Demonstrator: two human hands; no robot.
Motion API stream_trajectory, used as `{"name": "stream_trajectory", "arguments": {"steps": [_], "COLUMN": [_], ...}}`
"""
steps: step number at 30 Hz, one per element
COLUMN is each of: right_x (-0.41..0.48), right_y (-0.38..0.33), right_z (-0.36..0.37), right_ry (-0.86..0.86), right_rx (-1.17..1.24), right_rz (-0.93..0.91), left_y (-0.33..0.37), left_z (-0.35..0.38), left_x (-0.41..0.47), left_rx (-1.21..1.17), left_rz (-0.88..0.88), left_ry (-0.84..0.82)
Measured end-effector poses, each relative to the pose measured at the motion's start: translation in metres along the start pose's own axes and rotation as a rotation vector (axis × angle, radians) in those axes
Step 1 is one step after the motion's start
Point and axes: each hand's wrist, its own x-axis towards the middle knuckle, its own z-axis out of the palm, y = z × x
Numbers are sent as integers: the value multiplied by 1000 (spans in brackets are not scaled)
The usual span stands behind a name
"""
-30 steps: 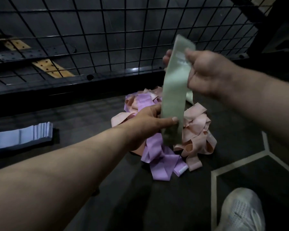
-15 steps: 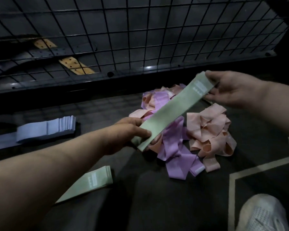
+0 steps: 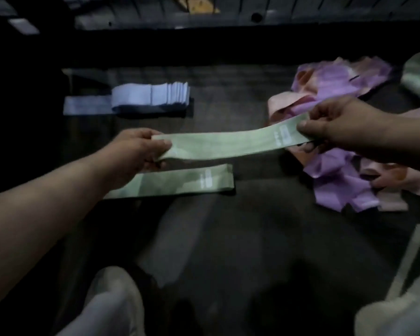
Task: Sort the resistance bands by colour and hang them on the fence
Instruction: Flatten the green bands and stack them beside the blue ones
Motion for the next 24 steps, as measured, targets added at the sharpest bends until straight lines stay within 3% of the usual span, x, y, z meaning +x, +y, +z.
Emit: {"name": "stream_trajectory", "arguments": {"steps": [3, 6, 12, 17, 24], "right_x": [-3, -7, -10, -3, -3], "right_y": [-6, -15, -30, -44, -36], "right_z": [36, 69, 119, 134, 141], "right_ry": [-72, -114, -183, -169, -221], "right_rx": [-32, 1, 30, -301, -628], "right_rz": [39, 86, 5, -247, -346], "left_y": [-13, -23, -39, -59, -79], "left_z": [-34, -65, -112, -128, -121], "left_x": [-9, -16, -33, -39, -40], "left_rx": [-43, 83, 142, 271, 369], "left_rz": [1, 2, -22, -24, 74], "left_ry": [93, 168, 276, 345, 374]}}
